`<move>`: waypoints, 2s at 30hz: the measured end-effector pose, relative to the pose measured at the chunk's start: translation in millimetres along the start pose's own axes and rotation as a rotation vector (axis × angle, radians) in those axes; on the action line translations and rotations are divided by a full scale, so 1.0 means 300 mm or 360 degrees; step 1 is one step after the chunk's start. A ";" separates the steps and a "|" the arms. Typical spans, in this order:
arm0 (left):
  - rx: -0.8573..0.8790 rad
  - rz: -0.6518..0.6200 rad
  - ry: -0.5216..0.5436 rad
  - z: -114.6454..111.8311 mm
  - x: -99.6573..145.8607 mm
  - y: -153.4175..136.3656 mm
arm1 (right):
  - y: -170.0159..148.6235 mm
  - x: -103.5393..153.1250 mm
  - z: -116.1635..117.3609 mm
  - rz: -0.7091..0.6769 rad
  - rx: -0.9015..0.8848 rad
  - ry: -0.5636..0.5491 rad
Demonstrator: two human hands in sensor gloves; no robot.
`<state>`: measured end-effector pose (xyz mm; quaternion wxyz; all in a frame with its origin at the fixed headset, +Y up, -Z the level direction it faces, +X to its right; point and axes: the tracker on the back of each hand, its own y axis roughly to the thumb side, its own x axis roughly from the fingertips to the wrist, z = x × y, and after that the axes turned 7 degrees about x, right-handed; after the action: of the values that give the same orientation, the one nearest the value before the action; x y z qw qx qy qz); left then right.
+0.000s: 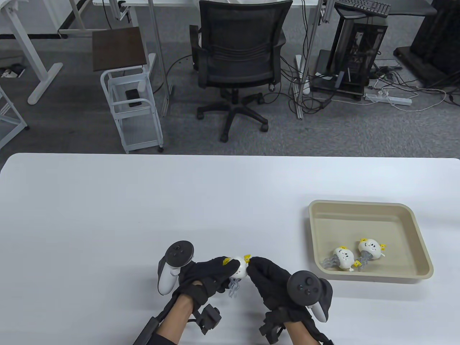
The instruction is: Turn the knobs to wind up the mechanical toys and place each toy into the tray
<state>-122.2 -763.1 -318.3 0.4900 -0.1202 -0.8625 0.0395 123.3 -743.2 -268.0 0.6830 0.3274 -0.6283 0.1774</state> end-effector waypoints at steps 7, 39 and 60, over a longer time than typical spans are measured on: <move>-0.0070 -0.0135 -0.0040 -0.006 0.002 0.001 | -0.063 -0.007 0.026 0.0352 -0.0571 0.0149; -0.0009 -0.0009 -0.0038 0.001 0.004 -0.008 | -0.043 0.005 0.032 0.0251 -0.0392 0.0046; 0.0117 0.0141 0.0025 0.033 0.013 -0.026 | 0.045 0.016 0.033 -0.0185 0.0292 -0.0044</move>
<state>-134.1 -769.2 -318.7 0.4987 -0.1404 -0.8504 0.0919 107.8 -740.9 -260.4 0.6505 0.4267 -0.5989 0.1898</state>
